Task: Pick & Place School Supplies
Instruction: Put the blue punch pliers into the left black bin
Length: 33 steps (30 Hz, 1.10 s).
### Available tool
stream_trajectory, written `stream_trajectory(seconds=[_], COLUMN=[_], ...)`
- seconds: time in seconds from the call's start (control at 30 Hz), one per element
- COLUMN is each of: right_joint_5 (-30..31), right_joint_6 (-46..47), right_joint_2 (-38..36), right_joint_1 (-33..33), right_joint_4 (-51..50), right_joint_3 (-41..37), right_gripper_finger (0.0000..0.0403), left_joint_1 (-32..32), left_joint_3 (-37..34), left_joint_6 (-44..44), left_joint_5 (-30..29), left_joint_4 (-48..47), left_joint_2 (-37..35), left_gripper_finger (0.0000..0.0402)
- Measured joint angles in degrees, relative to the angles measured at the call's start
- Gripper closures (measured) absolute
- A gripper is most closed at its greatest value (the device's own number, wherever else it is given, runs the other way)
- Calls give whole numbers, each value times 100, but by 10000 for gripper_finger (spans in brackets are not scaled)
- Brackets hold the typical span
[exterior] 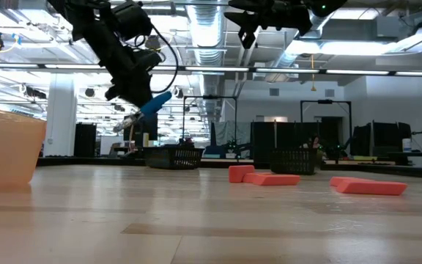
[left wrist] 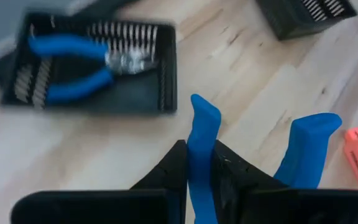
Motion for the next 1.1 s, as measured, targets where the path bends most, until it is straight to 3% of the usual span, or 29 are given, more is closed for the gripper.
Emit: stream_trajectory(seconds=[0.53, 0.83, 1.1], right_joint_5=[345, 599, 790], right_joint_6=[491, 920, 1516], right_joint_2=[0, 0, 0], right_joint_1=[42, 31, 7], right_joint_4=[85, 165, 748], right_joint_3=[0, 0, 0], right_gripper_finger=[287, 287, 287], left_joint_1=[1320, 1517, 1515], left_joint_3=[901, 937, 941], left_joint_6=[2933, 4036, 4827], left_joint_5=[502, 887, 1244], left_joint_4=[74, 528, 938], left_joint_2=[8, 167, 966], left_gripper_finger=[368, 368, 368])
